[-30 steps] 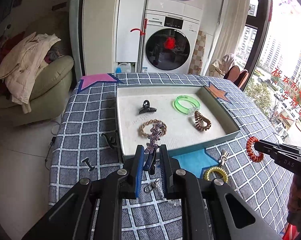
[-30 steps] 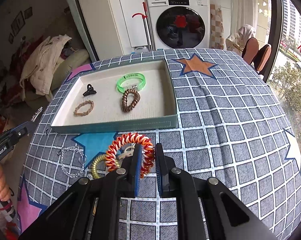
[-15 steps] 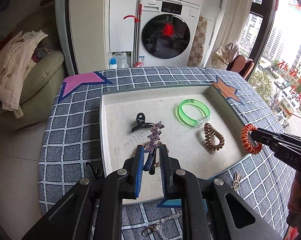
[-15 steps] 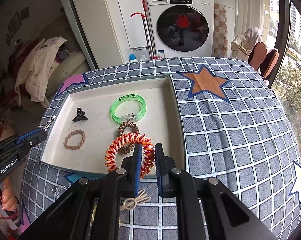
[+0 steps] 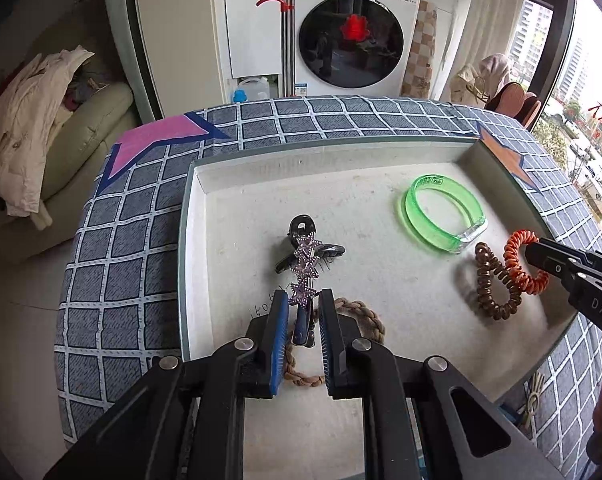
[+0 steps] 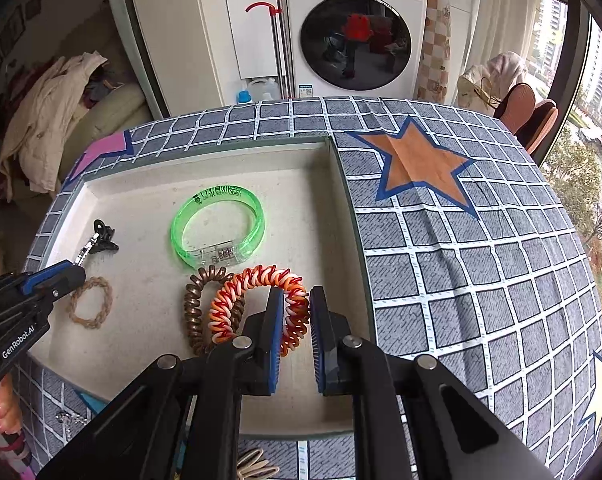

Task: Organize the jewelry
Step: 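Carry the star charm with the left tool while the right tool carries the orange coil toward the tray, then open the right tool to drop the orange coil while the left tool lowers the star charm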

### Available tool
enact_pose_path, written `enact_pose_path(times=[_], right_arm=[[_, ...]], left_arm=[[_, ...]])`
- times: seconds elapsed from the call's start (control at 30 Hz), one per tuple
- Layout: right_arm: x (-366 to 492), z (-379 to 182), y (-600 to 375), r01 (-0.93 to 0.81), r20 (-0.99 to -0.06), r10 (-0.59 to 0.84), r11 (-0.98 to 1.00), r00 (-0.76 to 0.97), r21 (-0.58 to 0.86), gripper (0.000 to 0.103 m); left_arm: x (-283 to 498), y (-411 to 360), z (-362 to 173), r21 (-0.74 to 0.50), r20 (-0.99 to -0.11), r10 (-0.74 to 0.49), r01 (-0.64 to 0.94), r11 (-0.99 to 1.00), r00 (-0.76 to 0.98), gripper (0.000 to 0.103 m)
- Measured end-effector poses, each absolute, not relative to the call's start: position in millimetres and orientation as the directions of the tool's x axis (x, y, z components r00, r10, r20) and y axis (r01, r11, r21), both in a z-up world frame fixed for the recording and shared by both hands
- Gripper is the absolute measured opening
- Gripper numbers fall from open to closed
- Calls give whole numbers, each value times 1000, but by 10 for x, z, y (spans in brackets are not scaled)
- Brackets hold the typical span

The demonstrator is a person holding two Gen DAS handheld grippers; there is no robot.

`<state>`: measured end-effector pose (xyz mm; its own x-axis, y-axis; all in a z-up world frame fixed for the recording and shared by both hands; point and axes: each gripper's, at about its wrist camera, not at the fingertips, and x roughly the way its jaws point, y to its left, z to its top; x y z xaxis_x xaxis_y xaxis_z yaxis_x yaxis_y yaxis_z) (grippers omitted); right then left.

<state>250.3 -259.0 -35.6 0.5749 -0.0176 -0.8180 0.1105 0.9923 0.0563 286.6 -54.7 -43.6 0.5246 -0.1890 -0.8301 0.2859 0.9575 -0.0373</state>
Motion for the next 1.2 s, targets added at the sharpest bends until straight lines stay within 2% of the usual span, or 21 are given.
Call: enact_pose_path(times=[0.53,0.57,0.6,0.63,0.7,1.07,1.2], right_arm=[[2656,-544,-2503,116,-826,2,990,563,81,16],[2655,-540,-2506,114,-826,8,990,563,88,18],[2648,-532,-2510,113,-825,15,989,565,95,26],[2635,-517,-2515,115,-822,18,988,569,101,42],[2596,-469,-2519,122,-809,14,987,588,106,54],[2338,-202,-2446,97,-753,72,979,654,178,60],[2218,-172,-2419,90,-747,91,976,658,198,66]], left_arm=[[2880,-612,-456,23,-799,-151,281,959,582,36],[2866,-612,-443,26,-795,-149,280,960,587,36],[2850,-613,-430,31,-792,-147,279,960,592,36],[2836,-614,-416,35,-790,-144,278,960,597,36],[2817,-610,-386,38,-785,-142,277,960,602,36],[2649,-583,-242,31,-771,-156,281,959,617,36],[2565,-573,-169,21,-764,-170,287,958,622,36]])
